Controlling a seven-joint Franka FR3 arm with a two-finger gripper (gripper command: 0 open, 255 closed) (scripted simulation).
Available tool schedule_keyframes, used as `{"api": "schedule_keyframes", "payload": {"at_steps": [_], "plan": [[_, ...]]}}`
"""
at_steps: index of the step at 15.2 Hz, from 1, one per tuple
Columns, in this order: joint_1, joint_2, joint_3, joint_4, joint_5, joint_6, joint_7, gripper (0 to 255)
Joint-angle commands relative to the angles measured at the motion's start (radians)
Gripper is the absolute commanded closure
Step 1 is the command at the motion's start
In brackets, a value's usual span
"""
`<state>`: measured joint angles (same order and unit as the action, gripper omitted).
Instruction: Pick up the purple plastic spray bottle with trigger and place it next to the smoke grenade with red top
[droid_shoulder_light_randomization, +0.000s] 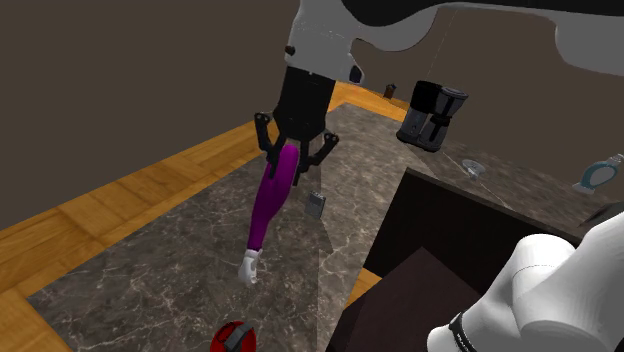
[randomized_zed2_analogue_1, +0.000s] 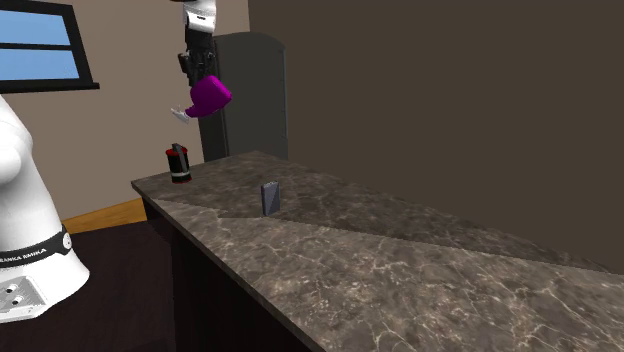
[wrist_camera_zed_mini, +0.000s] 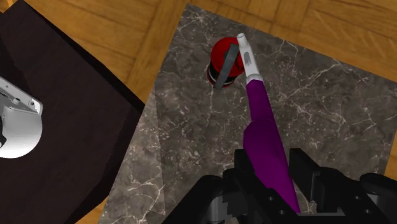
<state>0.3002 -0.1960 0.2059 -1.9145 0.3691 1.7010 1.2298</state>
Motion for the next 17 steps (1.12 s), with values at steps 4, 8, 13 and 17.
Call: {"api": "schedule_keyframes", "payload": {"at_steps": [4,8,13,17], "plan": [[0.001,-0.002,0.003,-0.068,0.005,0.064,-0.021,255],[0.003,0.001,0.006,-0.118,0.010,0.115,-0.036,255],[0.005,0.009,0.010,-0.176,0.016,0.178,-0.055,255],[0.007,0.019,0.014,-0.218,0.022,0.229,-0.070,255]]}}
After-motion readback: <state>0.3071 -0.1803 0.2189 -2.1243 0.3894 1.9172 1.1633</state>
